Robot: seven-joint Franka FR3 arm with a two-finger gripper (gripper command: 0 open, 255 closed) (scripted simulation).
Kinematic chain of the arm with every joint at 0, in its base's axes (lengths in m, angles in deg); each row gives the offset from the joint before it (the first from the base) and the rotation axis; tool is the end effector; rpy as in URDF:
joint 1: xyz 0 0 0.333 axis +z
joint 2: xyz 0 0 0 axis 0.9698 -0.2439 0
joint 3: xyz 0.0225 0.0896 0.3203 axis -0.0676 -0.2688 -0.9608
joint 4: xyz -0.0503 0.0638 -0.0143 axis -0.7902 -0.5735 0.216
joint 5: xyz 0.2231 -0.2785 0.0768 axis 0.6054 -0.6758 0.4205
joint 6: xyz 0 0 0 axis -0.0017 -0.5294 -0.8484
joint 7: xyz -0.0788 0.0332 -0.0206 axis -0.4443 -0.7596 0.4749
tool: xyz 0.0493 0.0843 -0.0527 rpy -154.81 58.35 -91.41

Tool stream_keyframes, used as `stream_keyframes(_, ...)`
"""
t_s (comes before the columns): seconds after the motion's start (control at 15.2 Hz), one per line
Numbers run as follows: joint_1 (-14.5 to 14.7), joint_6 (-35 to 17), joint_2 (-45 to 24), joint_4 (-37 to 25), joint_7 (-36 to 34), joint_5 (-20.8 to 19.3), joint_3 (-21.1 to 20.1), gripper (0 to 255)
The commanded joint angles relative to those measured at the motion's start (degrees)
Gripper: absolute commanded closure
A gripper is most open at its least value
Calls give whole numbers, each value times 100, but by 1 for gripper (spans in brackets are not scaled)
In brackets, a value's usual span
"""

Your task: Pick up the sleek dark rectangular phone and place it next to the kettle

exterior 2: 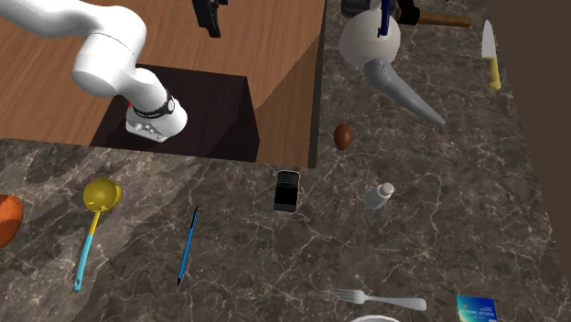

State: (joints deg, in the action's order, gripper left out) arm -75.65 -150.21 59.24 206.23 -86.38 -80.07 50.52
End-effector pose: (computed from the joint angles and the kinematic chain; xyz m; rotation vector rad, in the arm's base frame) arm 0.2696 0.0118 0.6118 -3.0958 -0.1016 0.0469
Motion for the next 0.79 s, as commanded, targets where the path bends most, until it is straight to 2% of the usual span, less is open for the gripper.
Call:
stream_keyframes(0.0,0,0,0,0,0,0,0,0)
stream_keyframes(0.73,-871,-1767,-1712,-54,-1823,62,-16,0)
